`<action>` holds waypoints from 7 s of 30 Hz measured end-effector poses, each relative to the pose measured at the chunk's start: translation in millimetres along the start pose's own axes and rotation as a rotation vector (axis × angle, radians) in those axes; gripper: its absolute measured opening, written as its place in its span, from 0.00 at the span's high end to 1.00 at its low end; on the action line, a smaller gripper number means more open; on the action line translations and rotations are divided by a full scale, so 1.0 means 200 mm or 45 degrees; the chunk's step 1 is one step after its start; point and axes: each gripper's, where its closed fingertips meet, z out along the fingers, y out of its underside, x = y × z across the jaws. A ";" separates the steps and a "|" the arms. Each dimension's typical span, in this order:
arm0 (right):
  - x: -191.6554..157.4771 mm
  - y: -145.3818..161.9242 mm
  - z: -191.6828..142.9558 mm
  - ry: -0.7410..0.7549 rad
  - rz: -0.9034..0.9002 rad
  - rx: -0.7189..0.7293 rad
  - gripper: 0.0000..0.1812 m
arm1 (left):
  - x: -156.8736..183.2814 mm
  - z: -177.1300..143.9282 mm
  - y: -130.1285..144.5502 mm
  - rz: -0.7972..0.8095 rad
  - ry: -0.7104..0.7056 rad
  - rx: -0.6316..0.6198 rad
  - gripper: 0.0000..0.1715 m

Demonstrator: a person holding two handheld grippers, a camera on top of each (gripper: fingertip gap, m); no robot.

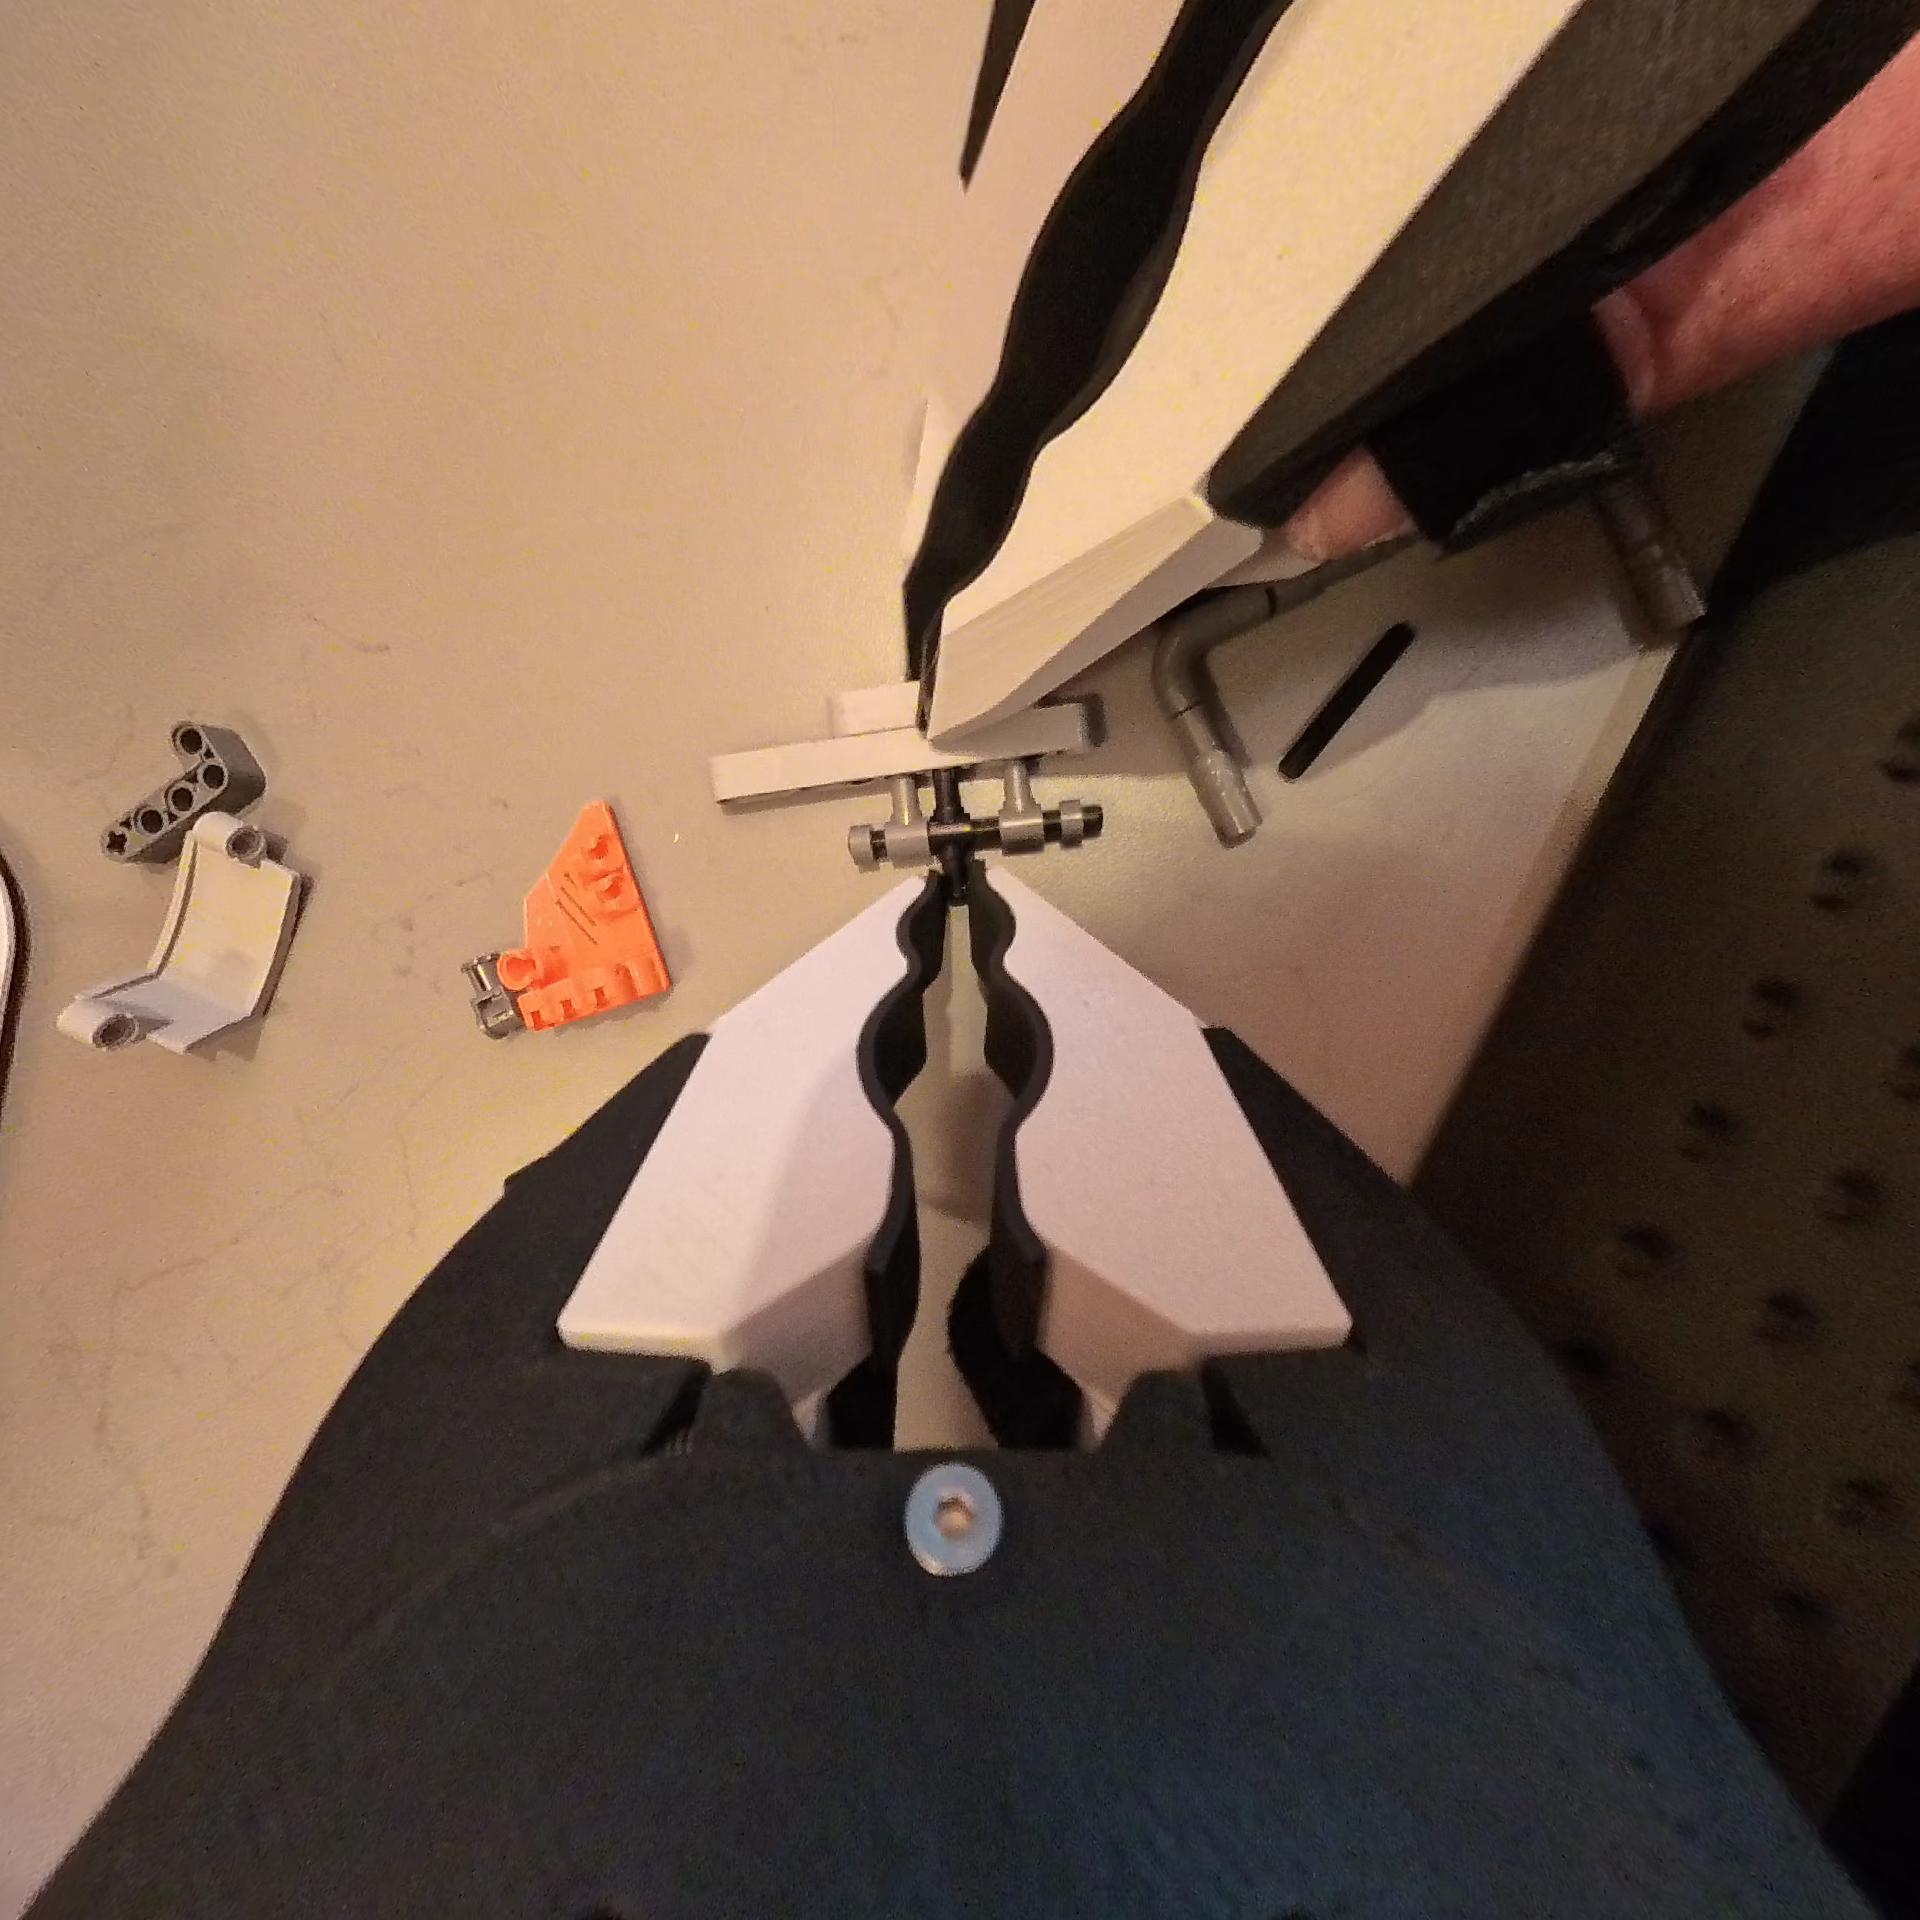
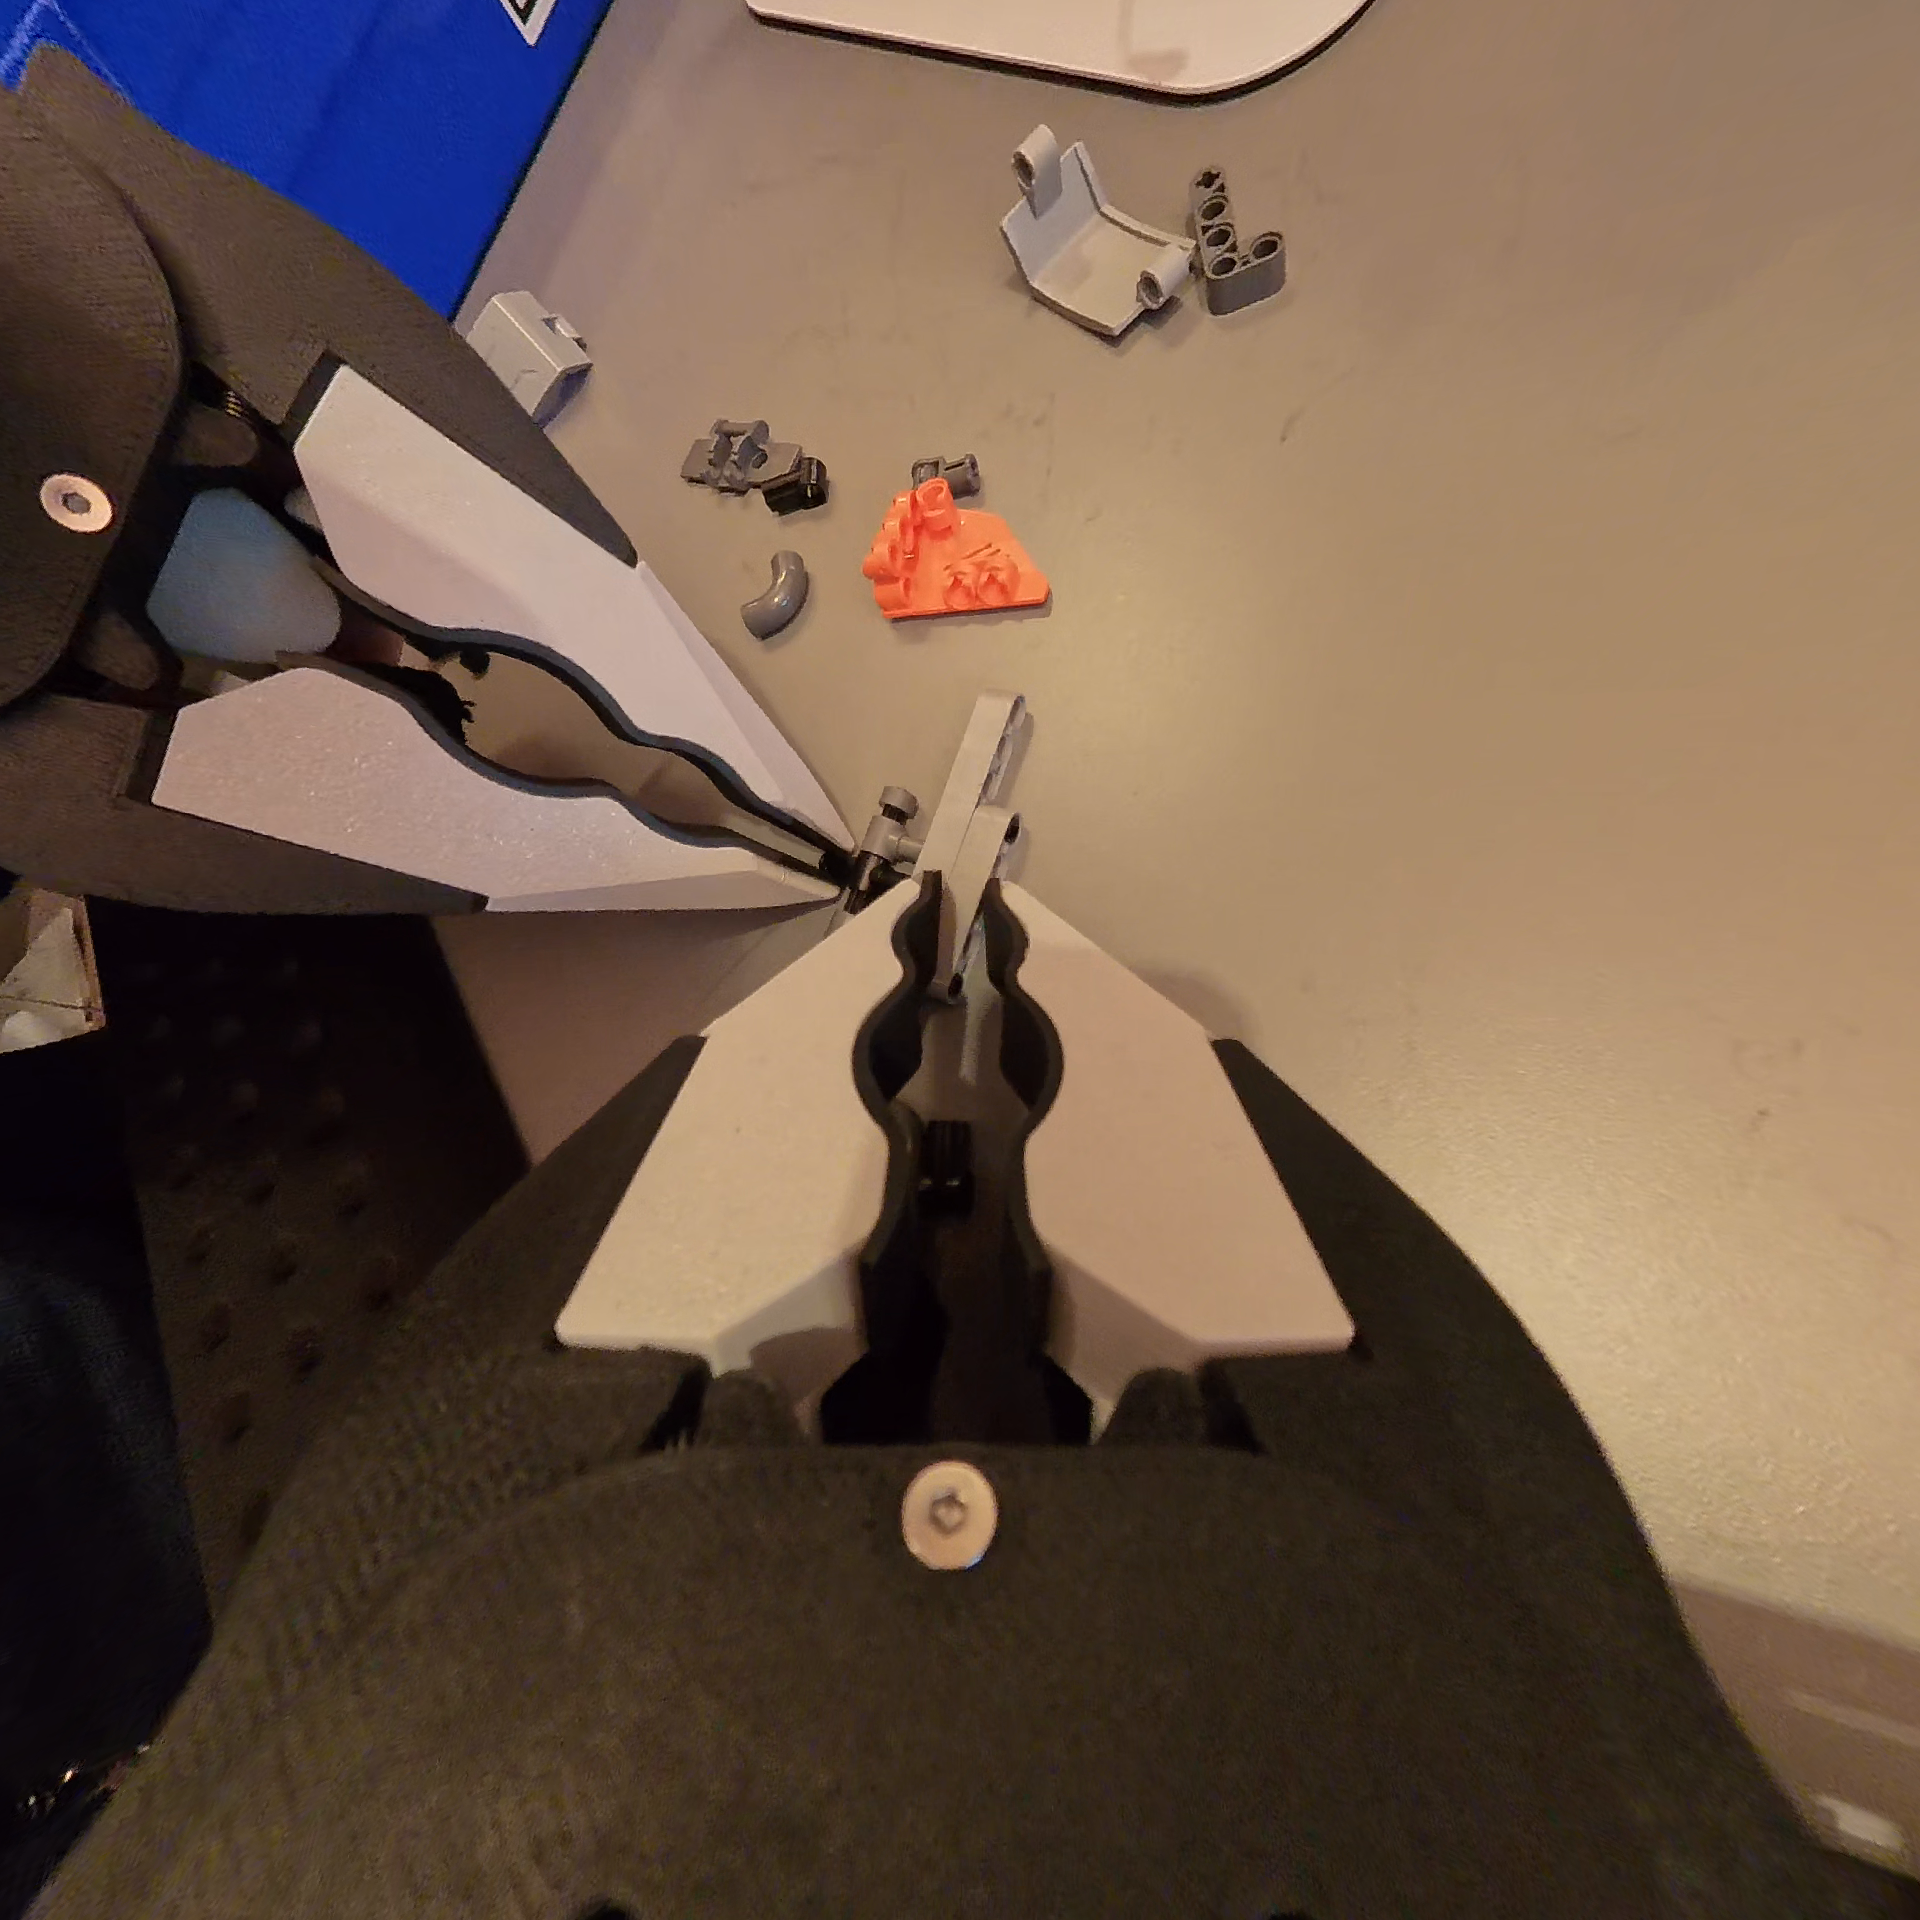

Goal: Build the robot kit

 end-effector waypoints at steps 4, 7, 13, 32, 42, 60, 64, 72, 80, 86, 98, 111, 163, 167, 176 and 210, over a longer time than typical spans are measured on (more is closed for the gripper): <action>0.00 0.00 0.00 0.002 0.004 0.008 0.98 | 0.00 0.00 0.00 0.035 -0.014 -0.041 0.99; -0.01 -0.02 -0.01 -0.004 0.000 0.033 1.00 | 0.00 0.00 0.00 0.050 -0.006 -0.071 0.99; -0.01 -0.01 0.00 -0.021 0.011 0.022 0.99 | 0.00 0.00 0.01 0.083 -0.004 -0.120 0.99; 0.00 -0.01 0.00 0.071 -0.058 0.026 0.99 | 0.01 0.00 -0.02 0.035 -0.110 -0.020 1.00; 0.00 -0.02 -0.01 0.046 -0.022 0.042 1.00 | 0.00 0.00 -0.02 -0.066 -0.080 0.003 1.00; 0.02 -0.01 -0.01 0.106 -0.070 0.021 1.00 | 0.01 0.01 -0.04 -0.072 -0.105 0.064 1.00; 0.02 -0.01 -0.01 0.106 -0.075 0.020 1.00 | 0.01 0.01 -0.03 -0.109 -0.086 0.095 1.00; 0.00 -0.02 -0.02 0.075 -0.068 0.044 1.00 | -0.01 0.01 -0.02 -0.141 -0.090 0.121 0.99; -0.01 -0.03 -0.03 0.000 0.002 0.076 1.00 | -0.01 0.01 -0.03 -0.125 -0.079 0.128 0.99; 0.01 -0.01 -0.02 0.021 0.037 0.035 1.00 | -0.01 0.01 -0.03 -0.120 -0.084 0.136 0.99; 0.02 0.00 -0.01 0.053 0.022 0.023 1.00 | -0.01 0.01 -0.03 -0.118 -0.078 0.143 0.99; 0.00 -0.01 -0.01 0.021 0.004 0.030 1.00 | -0.01 0.01 -0.03 -0.139 -0.035 0.189 0.99; -0.14 0.01 -0.02 0.014 -0.114 -0.080 0.91 | -0.11 -0.07 -0.02 -0.260 0.301 0.241 0.83; -0.13 0.07 0.00 0.078 -0.157 -0.157 0.91 | -0.10 -0.02 -0.03 -0.262 0.354 0.198 0.82; -0.14 0.07 0.00 0.063 -0.213 -0.083 0.97 | -0.04 -0.01 -0.10 -0.536 0.652 0.227 0.85; -0.07 -0.01 -0.16 0.098 -0.015 0.089 0.93 | -0.08 -0.04 -0.24 -0.524 0.514 0.322 1.00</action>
